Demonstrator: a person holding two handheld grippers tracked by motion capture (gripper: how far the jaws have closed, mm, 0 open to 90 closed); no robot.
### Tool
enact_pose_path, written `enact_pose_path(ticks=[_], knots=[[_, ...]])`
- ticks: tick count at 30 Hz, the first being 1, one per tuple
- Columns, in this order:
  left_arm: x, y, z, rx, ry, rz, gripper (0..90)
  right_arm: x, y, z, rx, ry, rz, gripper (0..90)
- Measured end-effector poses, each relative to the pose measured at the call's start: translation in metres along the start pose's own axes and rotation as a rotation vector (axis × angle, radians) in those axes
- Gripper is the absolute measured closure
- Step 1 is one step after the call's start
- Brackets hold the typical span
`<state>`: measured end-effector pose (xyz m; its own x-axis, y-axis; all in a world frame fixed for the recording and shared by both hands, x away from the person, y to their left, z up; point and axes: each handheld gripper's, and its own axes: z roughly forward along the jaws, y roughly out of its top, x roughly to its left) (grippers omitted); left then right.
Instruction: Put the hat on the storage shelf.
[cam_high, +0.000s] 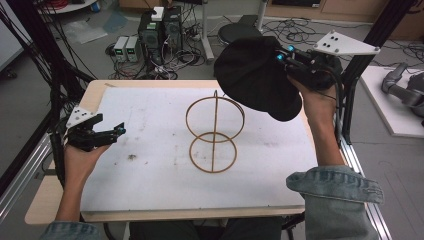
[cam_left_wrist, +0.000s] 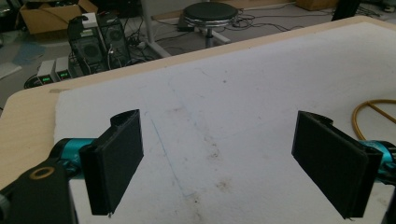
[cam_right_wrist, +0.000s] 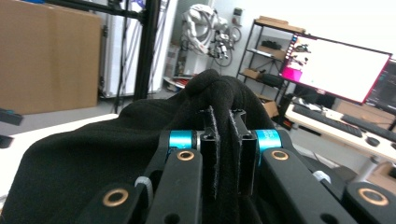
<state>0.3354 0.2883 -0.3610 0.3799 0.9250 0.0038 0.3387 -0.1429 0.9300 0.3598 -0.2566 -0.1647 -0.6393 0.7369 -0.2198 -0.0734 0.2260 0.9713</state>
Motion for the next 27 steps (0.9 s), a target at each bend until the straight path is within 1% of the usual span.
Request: enact_pose_path(ticks=[4, 9, 15, 17, 23, 27], knots=[[0.000, 0.000, 0.000, 0.003, -0.003, 0.005, 16.8, 0.007, 0.002, -0.002, -0.011, 0.033, -0.006, 85.3], [0.000, 0.000, -0.001, 0.003, 0.000, 0.003, 16.8, 0.015, 0.003, -0.003, -0.015, 0.059, -0.030, 85.3], [0.001, 0.000, -0.001, 0.003, 0.000, 0.003, 16.8, 0.022, -0.002, -0.001, -0.020, 0.097, -0.024, 85.2], [0.001, 0.000, -0.001, 0.004, 0.000, 0.003, 16.8, 0.025, -0.004, 0.001, -0.023, 0.111, -0.031, 85.2], [0.001, 0.001, -0.002, -0.002, -0.001, 0.003, 16.8, 0.036, -0.010, 0.006, -0.011, 0.154, -0.040, 85.2], [0.001, 0.001, -0.003, -0.004, 0.001, 0.002, 16.8, 0.042, -0.013, 0.010, -0.001, 0.175, -0.060, 85.2]])
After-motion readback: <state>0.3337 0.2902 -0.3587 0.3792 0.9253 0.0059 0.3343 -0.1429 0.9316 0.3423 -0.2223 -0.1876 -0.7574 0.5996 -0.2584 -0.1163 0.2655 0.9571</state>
